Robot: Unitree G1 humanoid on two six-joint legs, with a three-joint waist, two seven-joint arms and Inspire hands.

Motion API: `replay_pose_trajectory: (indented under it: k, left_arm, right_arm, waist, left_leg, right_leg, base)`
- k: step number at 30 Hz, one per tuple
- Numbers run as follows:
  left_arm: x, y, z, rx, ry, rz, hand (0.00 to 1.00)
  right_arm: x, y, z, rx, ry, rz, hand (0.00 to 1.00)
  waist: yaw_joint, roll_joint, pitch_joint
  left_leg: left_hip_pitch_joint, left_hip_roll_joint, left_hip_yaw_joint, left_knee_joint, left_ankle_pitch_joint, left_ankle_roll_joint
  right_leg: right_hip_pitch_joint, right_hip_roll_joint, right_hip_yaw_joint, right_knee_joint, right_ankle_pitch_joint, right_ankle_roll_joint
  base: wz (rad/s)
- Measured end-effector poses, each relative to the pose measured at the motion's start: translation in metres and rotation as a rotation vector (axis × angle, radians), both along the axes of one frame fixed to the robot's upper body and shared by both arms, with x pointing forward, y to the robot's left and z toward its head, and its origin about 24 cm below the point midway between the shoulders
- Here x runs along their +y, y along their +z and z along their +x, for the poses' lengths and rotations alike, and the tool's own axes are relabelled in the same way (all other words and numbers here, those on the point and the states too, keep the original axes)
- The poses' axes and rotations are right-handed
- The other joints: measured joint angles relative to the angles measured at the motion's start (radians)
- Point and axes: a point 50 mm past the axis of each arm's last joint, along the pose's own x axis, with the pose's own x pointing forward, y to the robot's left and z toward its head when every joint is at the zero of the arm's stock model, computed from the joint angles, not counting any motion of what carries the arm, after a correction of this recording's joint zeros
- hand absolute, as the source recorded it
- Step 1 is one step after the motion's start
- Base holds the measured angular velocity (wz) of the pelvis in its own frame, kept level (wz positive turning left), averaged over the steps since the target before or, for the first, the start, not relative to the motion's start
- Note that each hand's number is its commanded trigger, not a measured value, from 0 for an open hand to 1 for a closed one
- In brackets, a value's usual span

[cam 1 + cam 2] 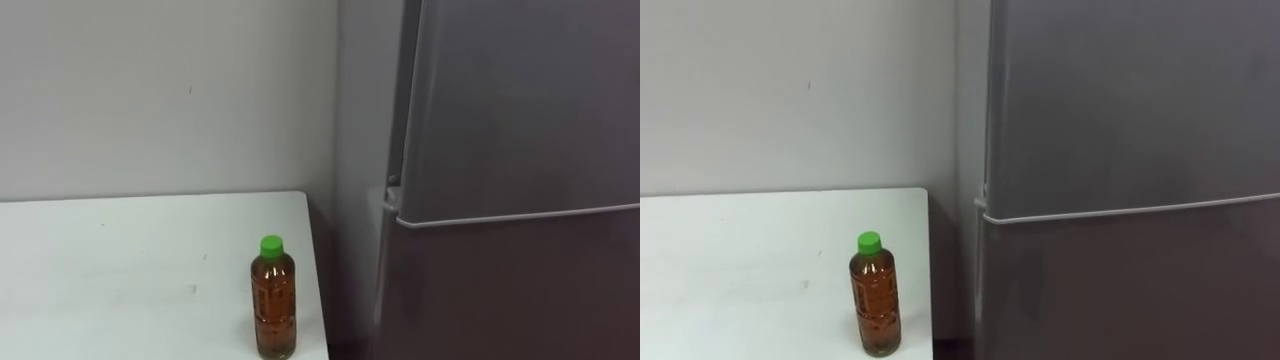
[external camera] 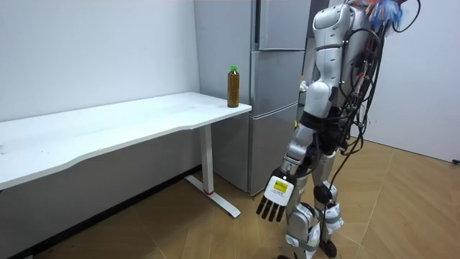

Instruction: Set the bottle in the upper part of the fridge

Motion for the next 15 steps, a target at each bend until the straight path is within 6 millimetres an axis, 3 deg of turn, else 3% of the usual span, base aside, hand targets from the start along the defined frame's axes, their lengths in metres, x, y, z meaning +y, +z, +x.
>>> replay_pose_trajectory:
  k: [8, 15]
  left_arm:
    - [0.016, 0.007, 0.012, -0.072, 0.139, 0.101, 0.00]
    - [0.034, 0.028, 0.055, -0.306, 0.228, 0.216, 0.00]
  right_arm:
    - [-0.005, 0.002, 0.003, -0.026, 0.010, -0.005, 0.00]
    - [-0.010, 0.003, 0.002, -0.032, 0.015, -0.025, 0.00]
  waist:
    - [0.002, 0.021, -0.0012]
    - [0.010, 0.035, -0.0009]
  left_leg:
    - [-0.001, 0.000, -0.003, 0.010, 0.000, 0.000]
    - [0.006, -0.001, -0.003, 0.010, -0.001, 0.001]
  right_leg:
    - [0.003, 0.000, -0.004, 0.001, 0.001, -0.001]
    - [0.001, -0.004, -0.010, 0.012, -0.005, -0.001]
  base:
    - [0.00]
    - [0.00]
